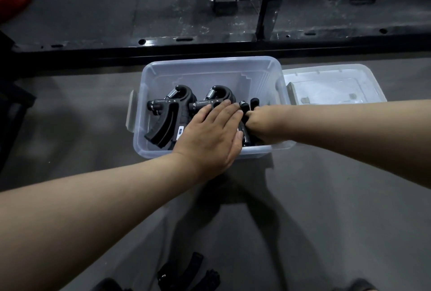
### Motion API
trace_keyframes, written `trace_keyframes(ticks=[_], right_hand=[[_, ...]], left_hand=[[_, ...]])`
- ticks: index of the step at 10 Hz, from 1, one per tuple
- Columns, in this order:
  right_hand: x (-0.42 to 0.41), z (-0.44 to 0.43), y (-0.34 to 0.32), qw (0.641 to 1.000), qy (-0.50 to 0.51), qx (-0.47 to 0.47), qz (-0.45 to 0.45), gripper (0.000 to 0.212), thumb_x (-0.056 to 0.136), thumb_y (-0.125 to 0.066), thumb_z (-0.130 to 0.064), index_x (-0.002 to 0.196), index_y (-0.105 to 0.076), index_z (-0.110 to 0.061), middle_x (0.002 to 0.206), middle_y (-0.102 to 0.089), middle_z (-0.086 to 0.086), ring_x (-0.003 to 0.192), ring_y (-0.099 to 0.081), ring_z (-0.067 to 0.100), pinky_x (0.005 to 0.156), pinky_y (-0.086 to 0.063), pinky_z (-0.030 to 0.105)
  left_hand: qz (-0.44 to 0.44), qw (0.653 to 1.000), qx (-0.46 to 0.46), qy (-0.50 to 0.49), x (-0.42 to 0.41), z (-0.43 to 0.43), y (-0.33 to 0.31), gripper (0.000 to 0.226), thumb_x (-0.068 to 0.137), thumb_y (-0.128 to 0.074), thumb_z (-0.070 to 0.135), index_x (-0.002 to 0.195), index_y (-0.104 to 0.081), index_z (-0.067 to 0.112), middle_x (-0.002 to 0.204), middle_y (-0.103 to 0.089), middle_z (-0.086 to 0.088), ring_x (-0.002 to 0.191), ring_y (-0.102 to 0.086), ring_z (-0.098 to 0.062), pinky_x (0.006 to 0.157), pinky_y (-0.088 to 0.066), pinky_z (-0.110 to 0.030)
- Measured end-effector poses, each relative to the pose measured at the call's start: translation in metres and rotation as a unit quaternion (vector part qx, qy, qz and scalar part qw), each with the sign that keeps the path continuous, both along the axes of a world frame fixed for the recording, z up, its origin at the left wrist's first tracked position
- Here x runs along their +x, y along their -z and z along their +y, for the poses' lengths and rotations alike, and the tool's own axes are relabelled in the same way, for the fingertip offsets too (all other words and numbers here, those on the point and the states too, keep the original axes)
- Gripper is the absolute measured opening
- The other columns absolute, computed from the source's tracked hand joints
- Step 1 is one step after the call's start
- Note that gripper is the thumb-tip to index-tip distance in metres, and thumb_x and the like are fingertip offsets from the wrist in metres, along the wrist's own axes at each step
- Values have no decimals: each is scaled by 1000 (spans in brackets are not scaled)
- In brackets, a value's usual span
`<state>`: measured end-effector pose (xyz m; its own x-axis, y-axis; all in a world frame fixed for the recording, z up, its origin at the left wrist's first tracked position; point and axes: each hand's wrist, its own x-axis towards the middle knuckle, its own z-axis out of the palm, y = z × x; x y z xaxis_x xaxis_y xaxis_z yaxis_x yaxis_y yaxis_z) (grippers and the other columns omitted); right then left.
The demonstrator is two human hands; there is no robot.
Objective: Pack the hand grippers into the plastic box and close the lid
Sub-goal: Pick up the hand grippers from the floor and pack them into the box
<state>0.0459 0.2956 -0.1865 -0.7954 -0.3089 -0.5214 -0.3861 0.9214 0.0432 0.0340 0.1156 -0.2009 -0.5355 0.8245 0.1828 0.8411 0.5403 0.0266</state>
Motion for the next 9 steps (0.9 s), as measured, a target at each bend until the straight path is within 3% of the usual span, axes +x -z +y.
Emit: trace_keyframes(ticks=[1,2,3,4,5,6,7,8,9], right_hand=[[-9,6,-6,993,98,-63,22,21,81,-73,-22,68,-57,-25,66,-56,-1,53,-51,14,54,-43,22],[-11,7,-4,966,238,-65,-77,28,87,-66,-24,65,-49,-23,66,-55,-4,53,-51,9,51,-45,19],[-12,1,-3,963,242,-45,-108,26,90,-63,-17,66,-53,-18,64,-58,-1,46,-54,9,51,-50,19],[-23,3,-8,959,223,-34,-172,17,88,-65,-10,72,-61,-14,71,-68,2,44,-59,9,63,-60,28],[-30,10,0,943,260,-35,-202,11,86,-68,-7,76,-64,-11,72,-72,3,48,-64,11,65,-61,31],[-26,7,3,950,261,-41,-167,12,84,-70,-9,75,-62,-13,74,-67,4,54,-65,13,65,-61,30],[-20,5,7,972,181,-20,-149,13,85,-69,-13,76,-60,-16,72,-63,2,58,-62,15,63,-58,24],[-28,-6,13,959,-62,154,-232,24,92,-58,-24,110,-66,-10,108,-67,8,101,-63,24,98,-48,34],[-26,-16,15,885,-243,329,-224,33,94,-53,-28,122,-59,-11,124,-58,8,118,-50,26,111,-31,34]], left_hand=[[-2,1000,0,-2,0,0,1,56,96,-31,36,137,-52,5,146,-49,-11,138,-41,-26,112,-32,-47],[-6,1000,-2,-3,0,0,1,56,97,-30,36,138,-52,5,146,-49,-11,139,-41,-26,113,-32,-47],[-5,1000,-2,-3,0,0,1,57,97,-29,37,138,-51,6,146,-48,-11,139,-40,-26,113,-31,-46],[-9,1000,1,-3,0,0,2,57,96,-30,37,138,-51,6,146,-49,-11,139,-40,-26,113,-31,-47],[-10,1000,5,-4,0,1,3,57,96,-30,37,139,-51,5,146,-49,-11,139,-40,-26,113,-31,-47],[-11,1000,10,-4,0,1,4,56,96,-31,36,138,-52,5,145,-49,-11,138,-41,-27,112,-32,-47],[-8,1000,14,-3,0,1,4,55,96,-32,36,136,-53,5,144,-50,-12,137,-42,-27,112,-33,-47],[-9,1000,21,-1,0,1,5,55,96,-33,35,136,-54,5,144,-51,-12,137,-43,-28,112,-32,-47],[-9,1000,24,-1,0,1,5,54,95,-34,35,135,-55,4,143,-52,-12,136,-44,-28,112,-33,-47]])
